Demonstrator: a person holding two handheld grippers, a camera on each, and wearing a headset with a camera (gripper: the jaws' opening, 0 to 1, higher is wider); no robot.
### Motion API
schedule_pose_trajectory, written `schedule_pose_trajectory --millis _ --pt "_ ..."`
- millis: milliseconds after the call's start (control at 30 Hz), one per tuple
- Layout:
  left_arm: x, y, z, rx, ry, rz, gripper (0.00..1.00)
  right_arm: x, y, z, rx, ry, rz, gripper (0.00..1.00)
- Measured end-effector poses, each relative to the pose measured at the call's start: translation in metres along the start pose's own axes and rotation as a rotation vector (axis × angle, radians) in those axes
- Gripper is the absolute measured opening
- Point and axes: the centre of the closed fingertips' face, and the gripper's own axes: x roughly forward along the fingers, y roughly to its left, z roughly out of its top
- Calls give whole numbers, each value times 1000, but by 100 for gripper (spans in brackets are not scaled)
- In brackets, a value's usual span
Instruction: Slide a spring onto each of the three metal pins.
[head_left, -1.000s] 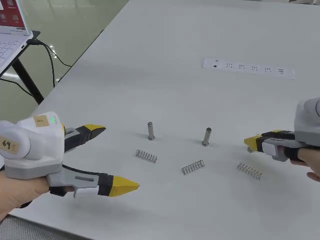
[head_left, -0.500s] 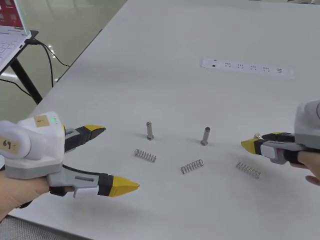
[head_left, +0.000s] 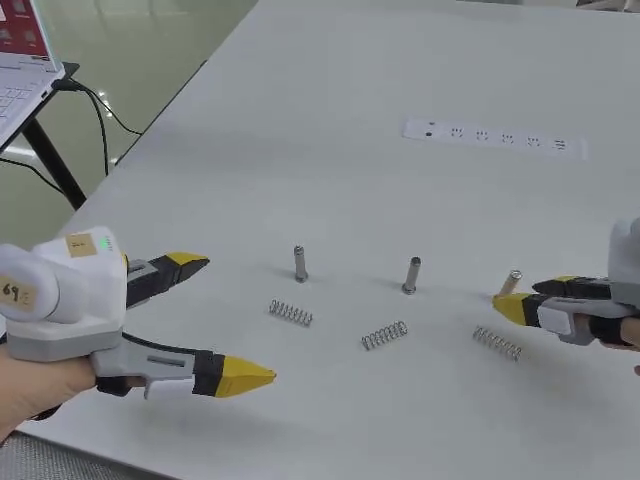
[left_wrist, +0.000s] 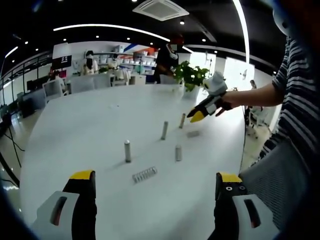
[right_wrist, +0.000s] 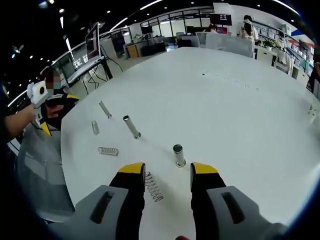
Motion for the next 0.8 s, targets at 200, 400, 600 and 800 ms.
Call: schedule_pose_trajectory --millis 200,400,600,800 --pt "0 0 0 4 0 1 97 -2 8 -4 -80 34 38 32" --pt "1 -1 1 6 -1 -4 97 -1 16 -7 -161 69 71 32" --pt "0 -1 1 5 3 -5 97 -2 20 -13 -335 128 89 33" --pt "0 -2 0 4 7 -7 97 -1 22 -23 -484 181 122 29"
